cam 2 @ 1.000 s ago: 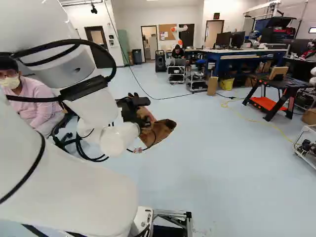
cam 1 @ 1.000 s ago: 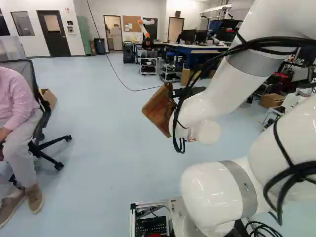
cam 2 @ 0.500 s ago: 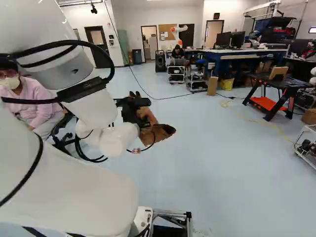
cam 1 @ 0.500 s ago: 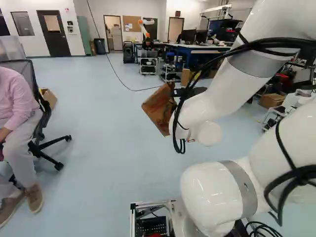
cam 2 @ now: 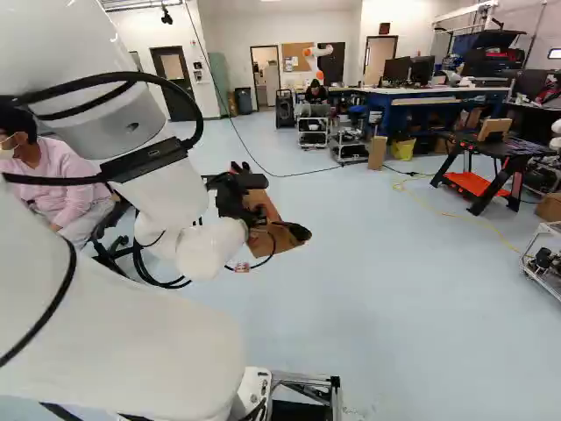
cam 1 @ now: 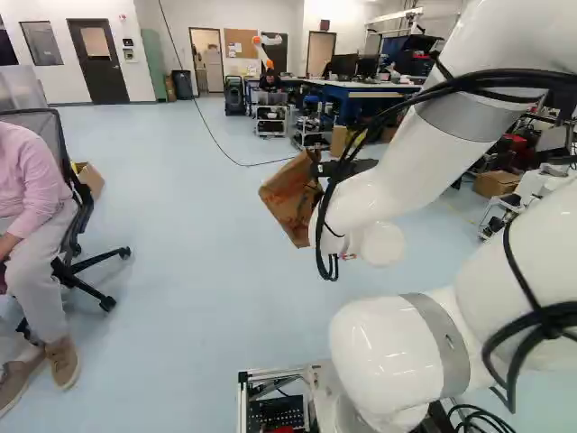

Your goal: Pick up the grocery bag from the ground

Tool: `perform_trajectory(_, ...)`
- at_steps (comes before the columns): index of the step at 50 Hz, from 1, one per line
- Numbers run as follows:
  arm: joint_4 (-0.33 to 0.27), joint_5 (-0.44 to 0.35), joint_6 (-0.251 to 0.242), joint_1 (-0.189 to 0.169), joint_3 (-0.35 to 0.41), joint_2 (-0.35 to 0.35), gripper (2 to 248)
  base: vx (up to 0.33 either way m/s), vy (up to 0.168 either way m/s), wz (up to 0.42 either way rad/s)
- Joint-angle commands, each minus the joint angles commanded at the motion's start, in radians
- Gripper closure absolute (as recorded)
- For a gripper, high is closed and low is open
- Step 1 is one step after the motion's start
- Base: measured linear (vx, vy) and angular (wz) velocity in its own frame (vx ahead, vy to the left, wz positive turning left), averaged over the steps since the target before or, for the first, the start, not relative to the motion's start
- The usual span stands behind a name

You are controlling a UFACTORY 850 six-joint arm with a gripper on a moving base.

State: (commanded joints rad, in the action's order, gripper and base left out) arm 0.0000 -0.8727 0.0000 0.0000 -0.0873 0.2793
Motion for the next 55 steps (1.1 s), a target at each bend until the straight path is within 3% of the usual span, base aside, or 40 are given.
perform_trajectory(55, 0.000, 0.000, 0.000, 0.000, 0.000, 0.000, 229, 0.000, 0.000, 0.000)
